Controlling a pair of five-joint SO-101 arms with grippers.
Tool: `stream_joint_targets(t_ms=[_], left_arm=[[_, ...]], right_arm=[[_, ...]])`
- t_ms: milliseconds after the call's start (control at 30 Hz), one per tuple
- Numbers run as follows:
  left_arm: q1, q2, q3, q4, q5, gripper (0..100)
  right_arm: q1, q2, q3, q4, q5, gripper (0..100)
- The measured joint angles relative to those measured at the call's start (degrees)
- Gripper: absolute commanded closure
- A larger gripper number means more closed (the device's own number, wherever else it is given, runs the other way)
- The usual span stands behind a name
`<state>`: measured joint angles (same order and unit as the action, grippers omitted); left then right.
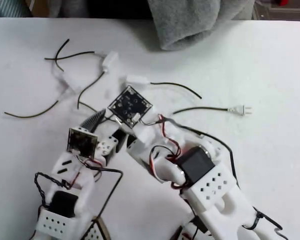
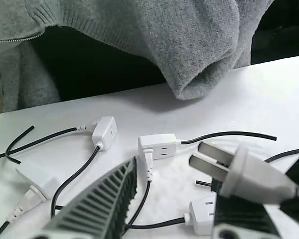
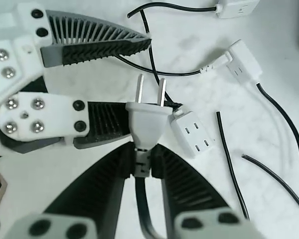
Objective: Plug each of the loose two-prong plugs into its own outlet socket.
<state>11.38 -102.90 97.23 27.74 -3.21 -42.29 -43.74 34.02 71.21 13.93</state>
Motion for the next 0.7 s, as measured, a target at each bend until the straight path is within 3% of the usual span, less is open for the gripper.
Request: stream_joint_targets(t_ms=[433, 700], left_arm=[[-0.2, 0.0, 0.0, 0.0, 0.0, 76], [-0.2, 0.0, 0.0, -0.1, 0.0, 76]], right_arm=[[-6.5, -0.1, 0.0, -2.3, 0.2, 97.3], [-7.3, 0.2, 0.1, -2.9, 0.4, 87.2]])
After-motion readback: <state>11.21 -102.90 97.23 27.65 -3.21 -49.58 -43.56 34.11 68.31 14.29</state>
